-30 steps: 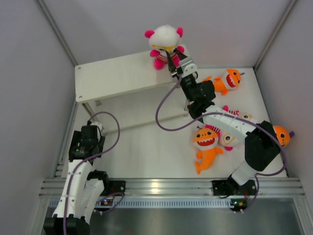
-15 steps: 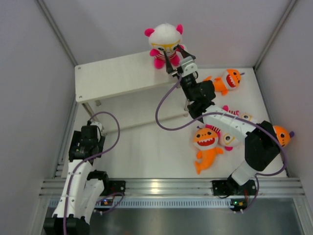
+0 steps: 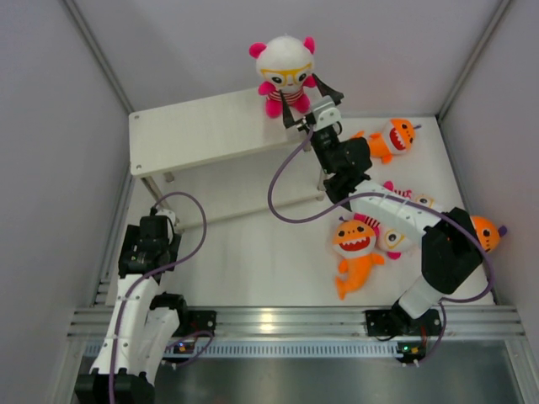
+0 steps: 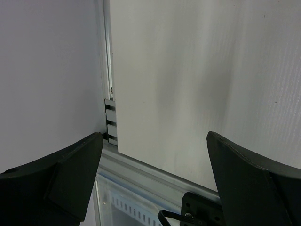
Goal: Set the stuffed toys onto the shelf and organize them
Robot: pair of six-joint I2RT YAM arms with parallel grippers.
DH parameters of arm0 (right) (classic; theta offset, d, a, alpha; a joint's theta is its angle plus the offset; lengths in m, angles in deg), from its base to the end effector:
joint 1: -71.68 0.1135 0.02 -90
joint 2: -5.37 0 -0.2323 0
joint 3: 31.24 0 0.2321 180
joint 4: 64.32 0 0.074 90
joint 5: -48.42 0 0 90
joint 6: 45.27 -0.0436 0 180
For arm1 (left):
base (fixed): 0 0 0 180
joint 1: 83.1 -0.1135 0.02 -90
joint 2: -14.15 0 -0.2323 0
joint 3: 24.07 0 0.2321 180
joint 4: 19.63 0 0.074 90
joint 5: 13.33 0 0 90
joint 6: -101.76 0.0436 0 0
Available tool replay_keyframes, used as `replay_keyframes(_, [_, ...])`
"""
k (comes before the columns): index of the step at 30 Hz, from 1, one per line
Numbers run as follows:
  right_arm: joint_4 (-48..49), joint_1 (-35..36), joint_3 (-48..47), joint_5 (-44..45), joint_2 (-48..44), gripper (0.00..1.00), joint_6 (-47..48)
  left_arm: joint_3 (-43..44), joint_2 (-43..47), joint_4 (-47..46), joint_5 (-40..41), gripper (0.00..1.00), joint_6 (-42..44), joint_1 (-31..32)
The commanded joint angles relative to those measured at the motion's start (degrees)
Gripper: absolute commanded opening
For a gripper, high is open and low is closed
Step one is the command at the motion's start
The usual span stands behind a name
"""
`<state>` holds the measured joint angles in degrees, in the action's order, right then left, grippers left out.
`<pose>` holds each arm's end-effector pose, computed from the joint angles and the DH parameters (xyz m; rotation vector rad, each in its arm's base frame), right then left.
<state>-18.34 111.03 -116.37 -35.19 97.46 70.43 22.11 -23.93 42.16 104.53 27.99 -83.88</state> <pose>0.2737 0.2182 0.3914 -0.3906 0.8064 0.1725 0.1333 0.0222 0.1988 0.1341 2.4961 0.7320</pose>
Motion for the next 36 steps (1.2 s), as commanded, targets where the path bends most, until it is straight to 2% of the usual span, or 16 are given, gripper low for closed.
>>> replay_keyframes(1, [0.4,-0.8,-0.2,0.1,-2.9,0.79,-0.2,-0.8,0.6,-0.1,-0.3,0.98,0.3,-0.3])
replay_keyframes(4, [0.3,-0.8,-0.2,0.2,-2.9,0.80,-0.1,-0.8,0.6,-0.2,-0.2,0.98,0.2,-0.4])
replay_keyframes(8, [0.6,-0.9,0.9,0.1,-3.9,0.89,-0.9,-0.8,0.6,-0.2,-0.3,0.98,0.3,-0.3])
replay_keyframes(12, [-0.3,-0.8,1.3,-0.4,-5.0,0.89,-0.9,-0.8,0.6,-0.2,-0.3,0.98,0.4,-0.3])
replay_keyframes(15, [-1.3,-0.9,1.9,-1.5,-5.7,0.96,-1.0,-0.8,0.6,-0.1,-0.3,0.98,0.3,-0.4])
replay_keyframes(19, [-4.6,-0.8,3.5,-3.5,-10.9,0.99,-2.2,-0.7,0.6,-0.1,-0.4,0.98,0.6,-0.4])
replay_keyframes(22, [-11.3,-0.5,6.5,-3.5,-18.7,0.99,-9.1,-0.5,0.6,-0.2,-0.7,0.98,0.9,-0.4])
replay_keyframes(24, [-21.2,-0.5,8.4,-2.4,-22.9,0.99,-12.1,-0.4,0.8,-0.2,-0.9,0.98,0.9,-0.4])
replay_keyframes(26, [-30.0,-0.5,8.3,2.5,-28.9,0.99,-17.2,-0.4,0.8,-0.1,-1.2,0.98,1.1,-0.4])
replay_keyframes(27, [-40.7,-0.5,7.8,5.3,-30.6,0.99,-19.7,-0.4,0.9,-0.2,-1.2,0.98,1.2,-0.4])
replay_keyframes(29, [-52.6,-0.6,5.6,17.3,-34.8,0.96,-30.3,-0.3,1.0,-0.1,-1.1,0.98,1.6,-0.4])
replay_keyframes(30, [-64.4,-0.5,4.8,22.2,-35.7,0.95,-34.3,-0.1,0.9,-0.1,-0.6,0.98,2.0,-0.4])
replay_keyframes(31, [-71.3,-0.6,4.2,31.5,-37.2,0.88,-42.4,-0.1,1.0,-0.1,-0.3,0.98,2.1,-0.3])
replay_keyframes(33, [-82.3,-0.7,3.6,38.1,-38.6,0.81,-50.0,0.1,1.1,-0.1,0.3,0.98,2.9,-0.3])
replay_keyframes(34, [-93.9,-0.8,3.7,41.3,-39.4,0.82,-57.6,0.2,1.3,-0.1,0.4,0.98,3.1,-0.3])
replay_keyframes(36, [-103.5,-2.0,4.5,41.6,-39.8,0.85,-65.0,0.2,1.5,-0.1,0.4,0.98,3.5,-0.4])
